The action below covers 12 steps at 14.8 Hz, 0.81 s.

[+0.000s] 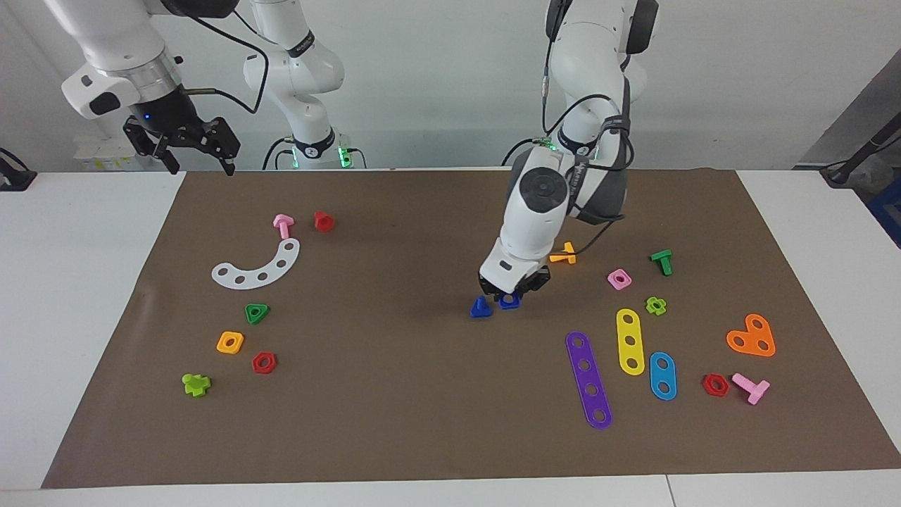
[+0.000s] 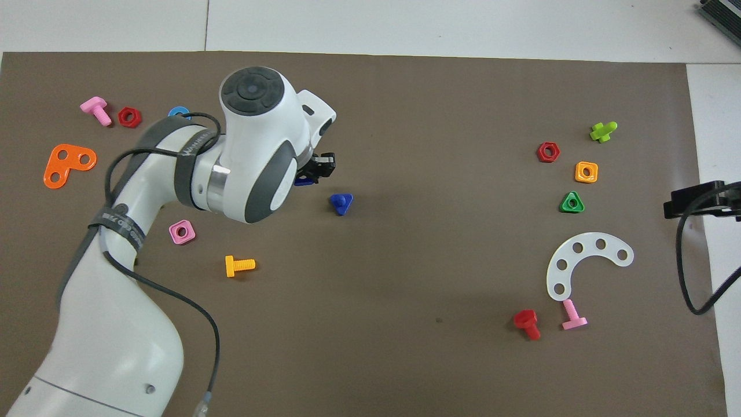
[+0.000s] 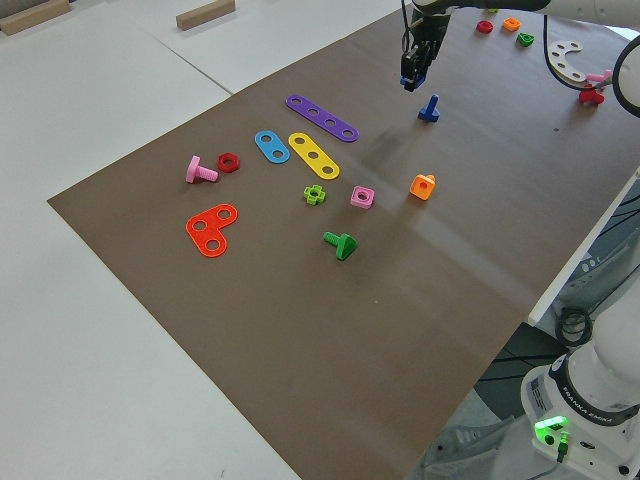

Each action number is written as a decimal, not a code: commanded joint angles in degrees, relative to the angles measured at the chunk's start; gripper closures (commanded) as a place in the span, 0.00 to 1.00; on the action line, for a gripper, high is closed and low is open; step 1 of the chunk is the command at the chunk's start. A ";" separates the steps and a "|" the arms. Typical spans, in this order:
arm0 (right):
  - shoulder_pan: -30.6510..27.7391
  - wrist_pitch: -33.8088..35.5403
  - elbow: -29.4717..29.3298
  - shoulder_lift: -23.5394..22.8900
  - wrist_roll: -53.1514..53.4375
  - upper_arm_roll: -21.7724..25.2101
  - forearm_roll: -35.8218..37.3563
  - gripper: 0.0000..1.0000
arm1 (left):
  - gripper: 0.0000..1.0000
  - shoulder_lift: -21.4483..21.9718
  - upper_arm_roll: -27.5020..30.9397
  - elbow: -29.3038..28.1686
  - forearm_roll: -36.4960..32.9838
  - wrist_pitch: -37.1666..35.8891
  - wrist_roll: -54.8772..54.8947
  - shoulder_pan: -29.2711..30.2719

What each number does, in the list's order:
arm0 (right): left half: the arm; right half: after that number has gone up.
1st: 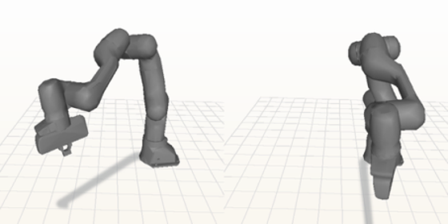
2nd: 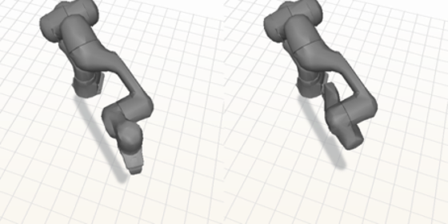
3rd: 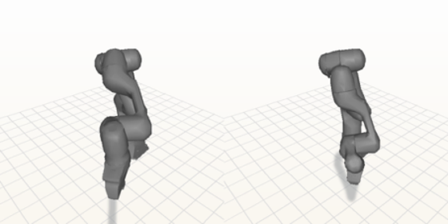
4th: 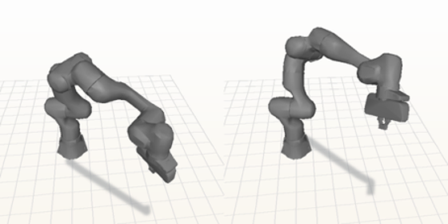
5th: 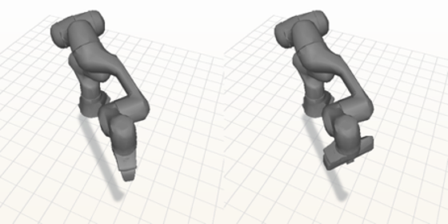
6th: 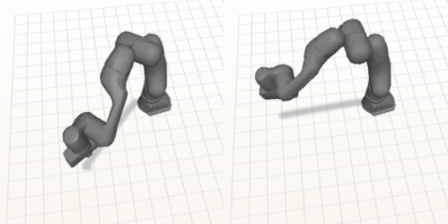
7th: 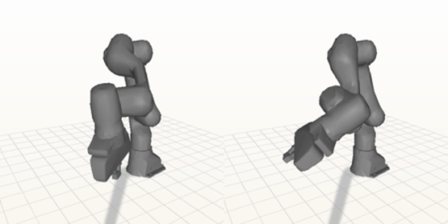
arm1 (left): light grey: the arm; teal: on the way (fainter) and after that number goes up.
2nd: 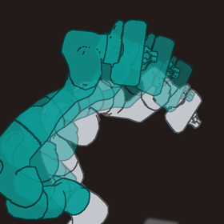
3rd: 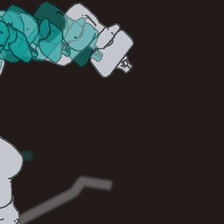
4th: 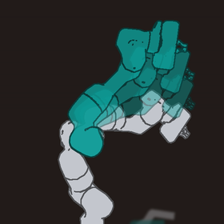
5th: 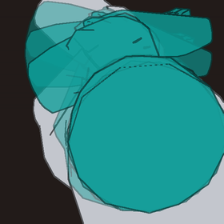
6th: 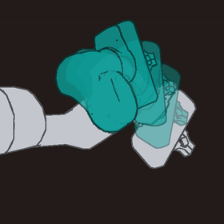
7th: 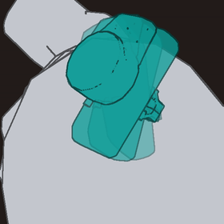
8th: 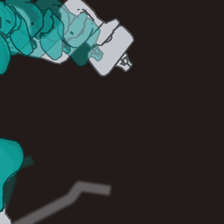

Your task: Unscrew and place screws in storage area

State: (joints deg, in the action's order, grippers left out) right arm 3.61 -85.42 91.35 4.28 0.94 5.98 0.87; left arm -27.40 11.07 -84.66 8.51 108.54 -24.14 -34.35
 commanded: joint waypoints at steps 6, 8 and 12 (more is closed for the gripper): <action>-0.10 -0.45 1.20 1.17 0.56 -0.09 -0.96 0.00 | 0.71 9.20 0.36 -18.84 1.78 2.00 13.86 8.16; -0.10 -0.27 1.29 1.17 0.47 -0.18 -1.05 0.00 | 0.70 10.61 0.36 -23.77 1.78 7.27 13.69 7.72; 0.26 -0.88 1.29 1.43 0.03 -0.36 -1.05 0.00 | 0.70 12.29 0.36 -31.42 1.69 17.03 14.04 7.28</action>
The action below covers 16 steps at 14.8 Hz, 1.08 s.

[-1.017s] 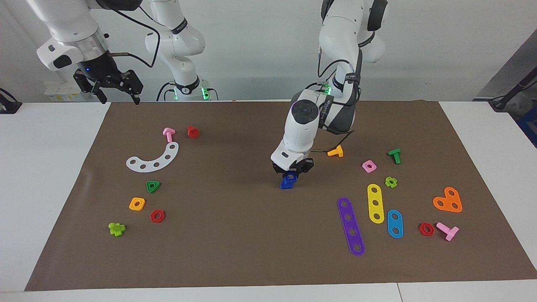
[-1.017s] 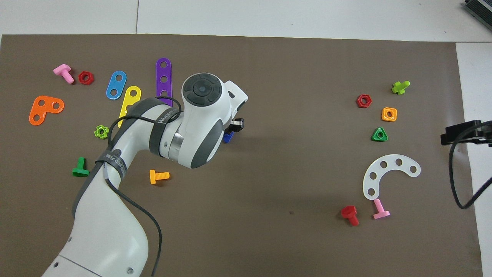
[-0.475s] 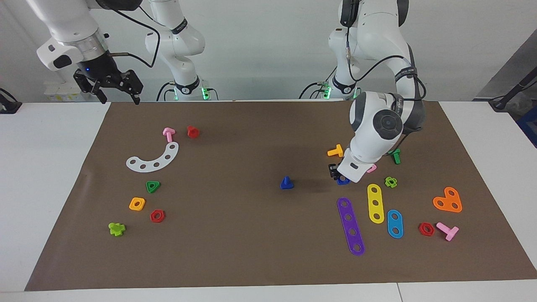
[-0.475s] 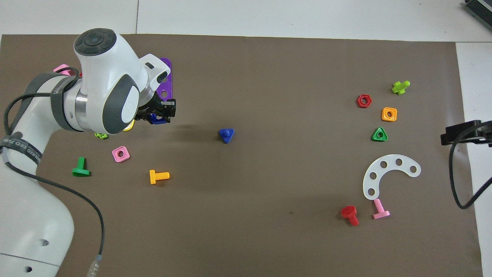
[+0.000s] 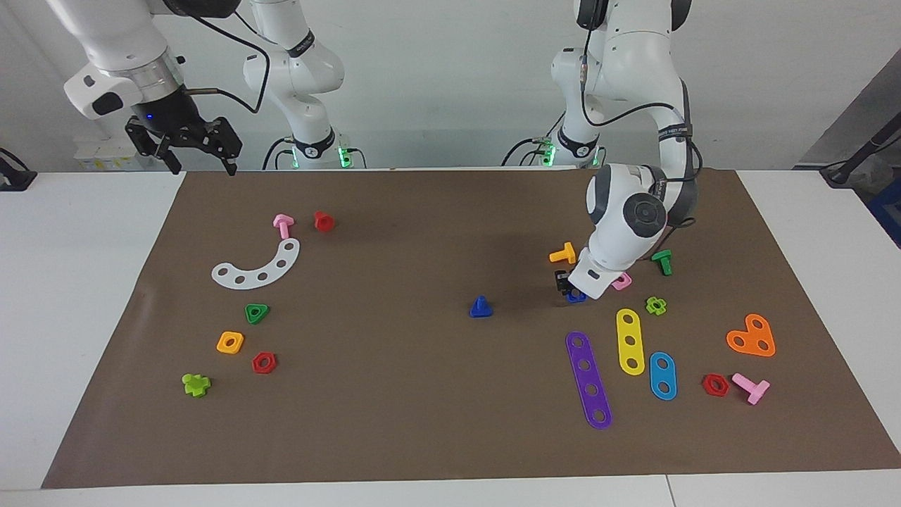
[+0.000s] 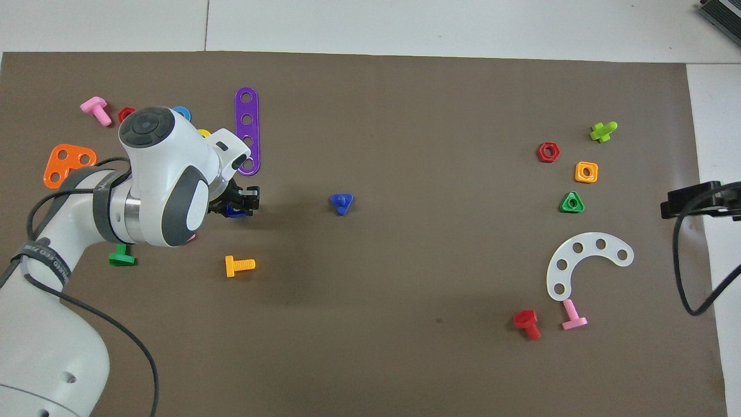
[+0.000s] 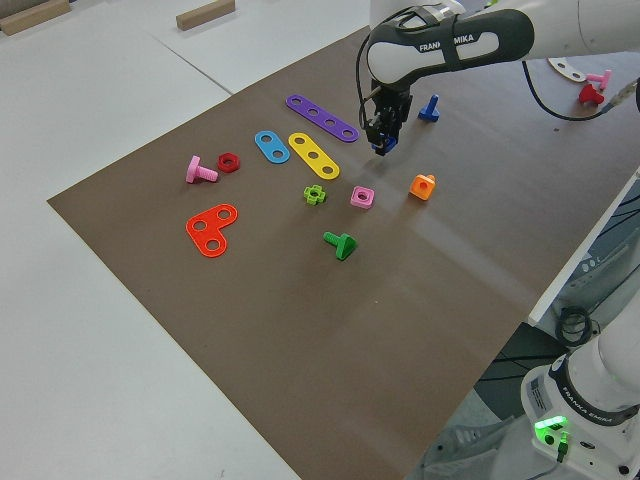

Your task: Unscrew and place screws in storage area

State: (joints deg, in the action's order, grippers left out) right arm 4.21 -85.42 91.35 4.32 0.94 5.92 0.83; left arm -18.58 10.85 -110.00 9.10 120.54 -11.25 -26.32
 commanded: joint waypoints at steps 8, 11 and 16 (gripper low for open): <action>14.22 -10.45 -0.72 -7.90 14.59 -1.09 -3.64 0.00 | 0.01 3.64 0.58 -5.50 0.83 6.30 1.32 -0.83; 22.13 -16.60 -4.06 -17.46 27.24 -1.09 -3.11 0.00 | 0.00 4.69 1.01 0.46 0.57 1.66 1.76 1.18; 30.05 -30.83 -9.25 -31.19 35.62 -1.09 -3.20 0.00 | 0.04 5.83 1.72 10.42 -6.19 -11.72 10.87 11.01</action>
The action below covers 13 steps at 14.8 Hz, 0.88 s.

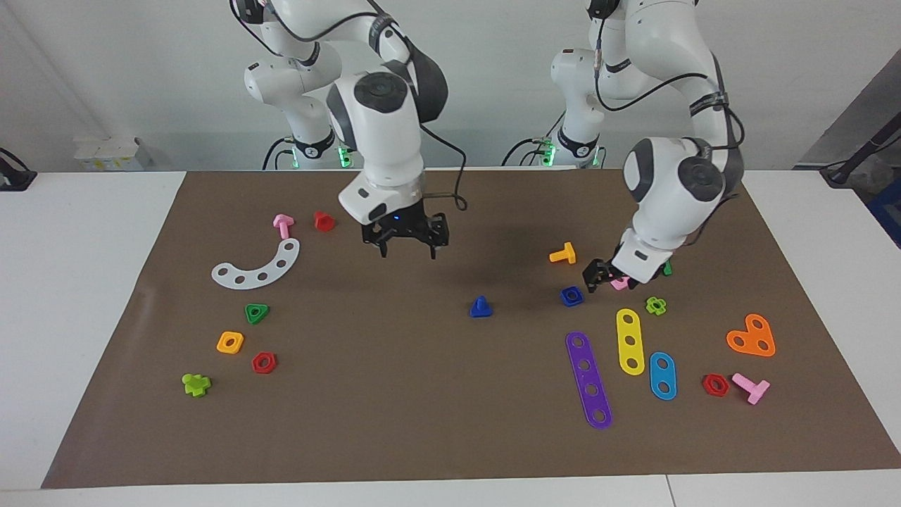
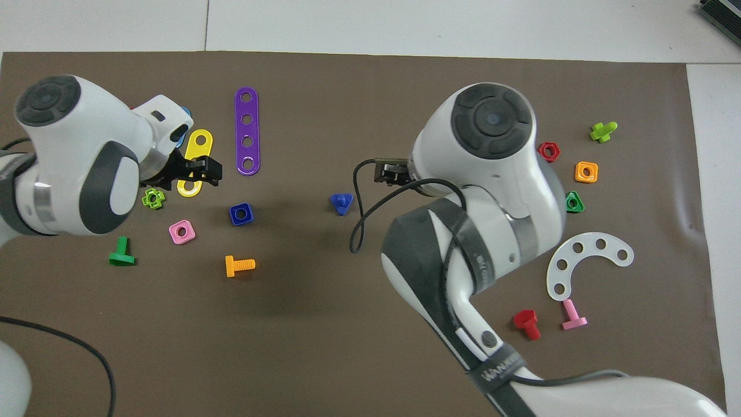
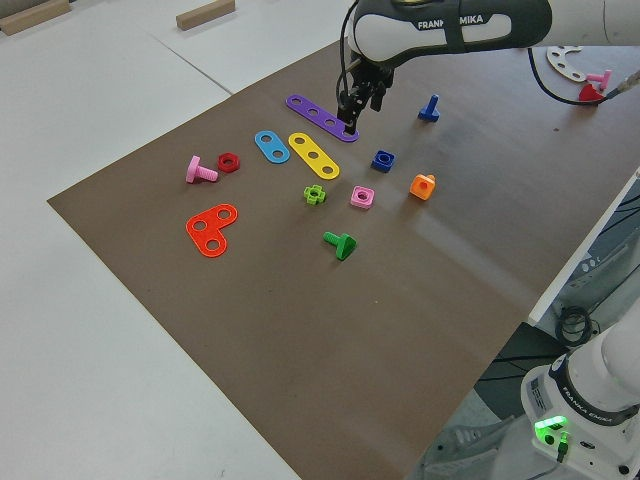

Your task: Unscrew and place screws in storage area

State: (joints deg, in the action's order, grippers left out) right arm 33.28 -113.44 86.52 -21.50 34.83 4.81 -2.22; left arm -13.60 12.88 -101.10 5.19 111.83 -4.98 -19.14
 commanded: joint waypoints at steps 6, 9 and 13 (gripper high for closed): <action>4.87 -11.10 -12.26 -18.49 6.04 0.02 0.46 0.00 | 0.08 9.54 -0.14 0.73 -4.74 -9.35 17.37 12.63; 6.09 -13.21 -8.05 -18.23 5.87 -0.06 0.28 0.01 | 0.07 14.64 -0.14 0.73 -6.77 -13.12 17.02 12.02; 6.62 -13.30 -3.73 -16.47 3.67 -0.50 0.19 0.28 | 0.00 18.08 -1.02 0.73 -9.15 -16.82 16.67 11.23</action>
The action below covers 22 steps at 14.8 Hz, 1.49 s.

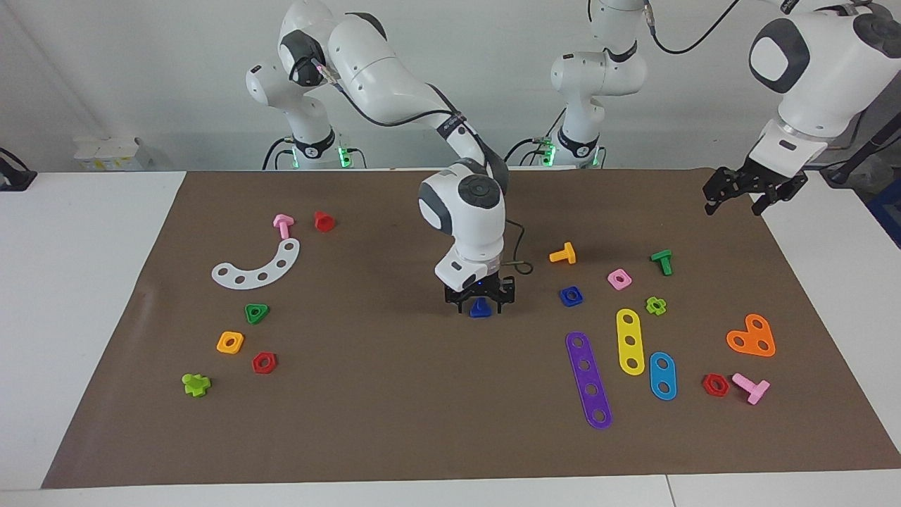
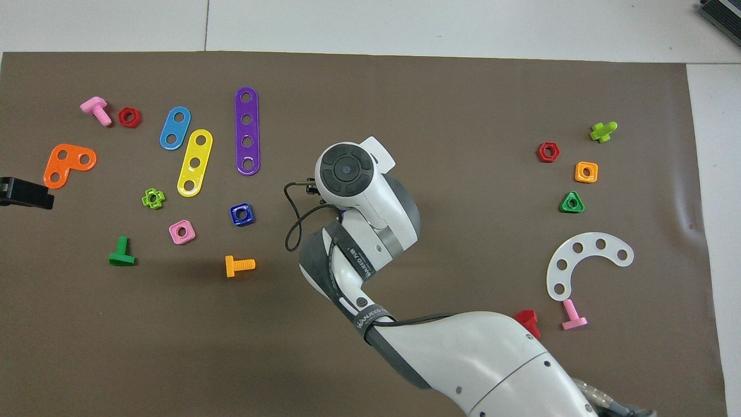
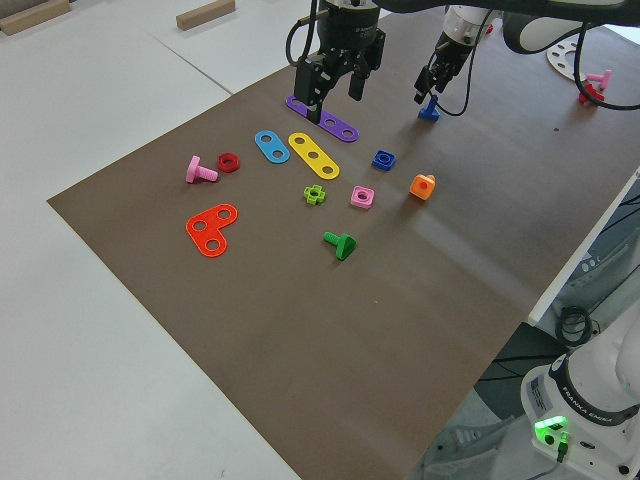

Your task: Unscrew and place screws in storage area

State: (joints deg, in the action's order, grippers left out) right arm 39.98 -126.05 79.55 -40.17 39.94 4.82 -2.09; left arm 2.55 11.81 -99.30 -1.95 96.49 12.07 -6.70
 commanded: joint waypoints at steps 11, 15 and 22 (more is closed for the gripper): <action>-0.16 -0.42 3.16 2.29 -3.37 -1.22 0.06 0.64 | 0.00 3.95 -0.38 -1.16 -2.09 -3.15 -6.53 -5.08; -0.16 -0.16 2.81 2.29 -3.64 -1.13 0.33 1.00 | 0.00 3.95 -0.38 -0.98 -2.09 -2.89 -6.35 -4.99; -8.13 3.53 8.49 14.12 -7.13 0.01 0.42 1.00 | 0.00 3.95 -0.29 -0.98 -2.00 -1.83 -6.00 -4.38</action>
State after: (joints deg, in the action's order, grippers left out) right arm 37.24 -123.79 80.95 -34.85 37.29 5.56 -1.93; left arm 5.27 11.26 -99.32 -2.35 94.14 6.57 -10.98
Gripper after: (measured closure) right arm 0.806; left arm 0.000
